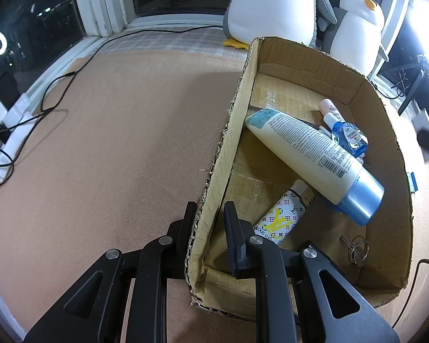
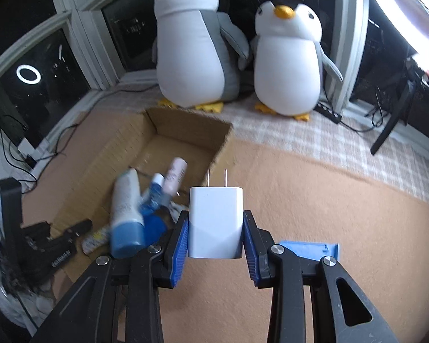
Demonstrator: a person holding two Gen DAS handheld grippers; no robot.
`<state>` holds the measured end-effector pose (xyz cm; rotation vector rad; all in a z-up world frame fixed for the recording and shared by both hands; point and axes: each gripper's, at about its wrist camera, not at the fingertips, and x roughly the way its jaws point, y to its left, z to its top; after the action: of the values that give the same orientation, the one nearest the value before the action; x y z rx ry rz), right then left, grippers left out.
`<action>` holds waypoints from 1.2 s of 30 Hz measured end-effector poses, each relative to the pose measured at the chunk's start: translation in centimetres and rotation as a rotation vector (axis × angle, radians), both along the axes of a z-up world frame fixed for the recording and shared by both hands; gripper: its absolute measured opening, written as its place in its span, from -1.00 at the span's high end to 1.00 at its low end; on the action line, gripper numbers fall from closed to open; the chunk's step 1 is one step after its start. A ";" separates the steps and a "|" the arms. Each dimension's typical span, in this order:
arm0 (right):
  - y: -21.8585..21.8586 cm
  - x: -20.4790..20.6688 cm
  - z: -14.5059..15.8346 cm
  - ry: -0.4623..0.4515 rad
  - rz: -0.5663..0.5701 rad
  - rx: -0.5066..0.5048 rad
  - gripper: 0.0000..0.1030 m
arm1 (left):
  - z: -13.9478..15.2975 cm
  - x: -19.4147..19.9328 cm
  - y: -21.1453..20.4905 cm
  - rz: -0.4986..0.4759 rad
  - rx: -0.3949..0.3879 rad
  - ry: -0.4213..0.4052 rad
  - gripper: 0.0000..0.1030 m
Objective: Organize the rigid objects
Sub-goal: 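Carry the charger plug into the box and open the right gripper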
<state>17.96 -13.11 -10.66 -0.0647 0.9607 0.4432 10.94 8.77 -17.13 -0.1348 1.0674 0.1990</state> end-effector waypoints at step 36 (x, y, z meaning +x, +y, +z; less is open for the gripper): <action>6.7 5.1 -2.4 -0.002 0.066 -0.034 0.36 | 0.0 0.0 -0.1 0.000 0.001 0.000 0.67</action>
<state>23.06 -6.37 -13.09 -0.1279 0.9661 0.4875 10.90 8.70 -17.15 -0.1343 1.0676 0.1997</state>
